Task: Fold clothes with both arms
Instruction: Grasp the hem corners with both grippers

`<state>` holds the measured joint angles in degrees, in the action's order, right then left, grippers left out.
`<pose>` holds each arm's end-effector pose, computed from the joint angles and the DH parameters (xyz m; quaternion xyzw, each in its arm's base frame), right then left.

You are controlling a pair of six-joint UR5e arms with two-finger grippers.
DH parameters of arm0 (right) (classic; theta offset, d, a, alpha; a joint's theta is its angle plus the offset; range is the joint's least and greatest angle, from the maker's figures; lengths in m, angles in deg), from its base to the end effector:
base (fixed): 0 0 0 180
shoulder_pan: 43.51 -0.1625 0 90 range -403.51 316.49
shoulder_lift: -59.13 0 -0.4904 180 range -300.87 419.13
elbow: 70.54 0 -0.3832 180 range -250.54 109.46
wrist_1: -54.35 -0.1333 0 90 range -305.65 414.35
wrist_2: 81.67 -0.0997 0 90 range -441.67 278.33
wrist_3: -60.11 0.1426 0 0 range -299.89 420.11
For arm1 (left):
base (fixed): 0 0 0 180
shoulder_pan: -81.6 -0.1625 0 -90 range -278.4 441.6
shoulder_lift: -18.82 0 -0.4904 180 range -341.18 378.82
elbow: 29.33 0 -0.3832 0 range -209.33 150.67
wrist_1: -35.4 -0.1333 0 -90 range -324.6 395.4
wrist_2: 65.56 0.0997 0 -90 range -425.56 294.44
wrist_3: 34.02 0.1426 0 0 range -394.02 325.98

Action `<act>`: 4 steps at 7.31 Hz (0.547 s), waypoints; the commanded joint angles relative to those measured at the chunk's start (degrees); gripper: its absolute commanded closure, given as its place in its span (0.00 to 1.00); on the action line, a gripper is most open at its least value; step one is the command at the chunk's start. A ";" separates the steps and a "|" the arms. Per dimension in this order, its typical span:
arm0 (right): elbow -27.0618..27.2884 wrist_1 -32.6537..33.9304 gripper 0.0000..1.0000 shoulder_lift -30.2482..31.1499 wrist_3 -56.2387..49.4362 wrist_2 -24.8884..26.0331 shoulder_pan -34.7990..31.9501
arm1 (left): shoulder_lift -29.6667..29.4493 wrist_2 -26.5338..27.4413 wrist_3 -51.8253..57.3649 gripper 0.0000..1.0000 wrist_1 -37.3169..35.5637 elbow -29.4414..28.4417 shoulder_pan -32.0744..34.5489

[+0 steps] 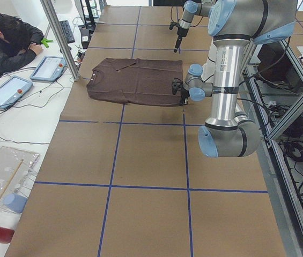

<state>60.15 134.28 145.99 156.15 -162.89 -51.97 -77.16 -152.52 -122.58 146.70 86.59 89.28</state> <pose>-0.4479 -0.2234 0.3893 0.0778 -0.4503 0.1466 0.8773 0.5264 -0.2131 0.4532 0.0592 0.4443 -0.0605 0.8919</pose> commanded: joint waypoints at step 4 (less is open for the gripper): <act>-0.96 3.73 0.44 1.12 10.35 5.27 6.60 | 0.70 -0.06 -2.22 1.00 -0.30 2.90 0.14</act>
<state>59.60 136.60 147.05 162.63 -159.75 -48.01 -76.46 -152.51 -123.35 146.41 88.82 89.48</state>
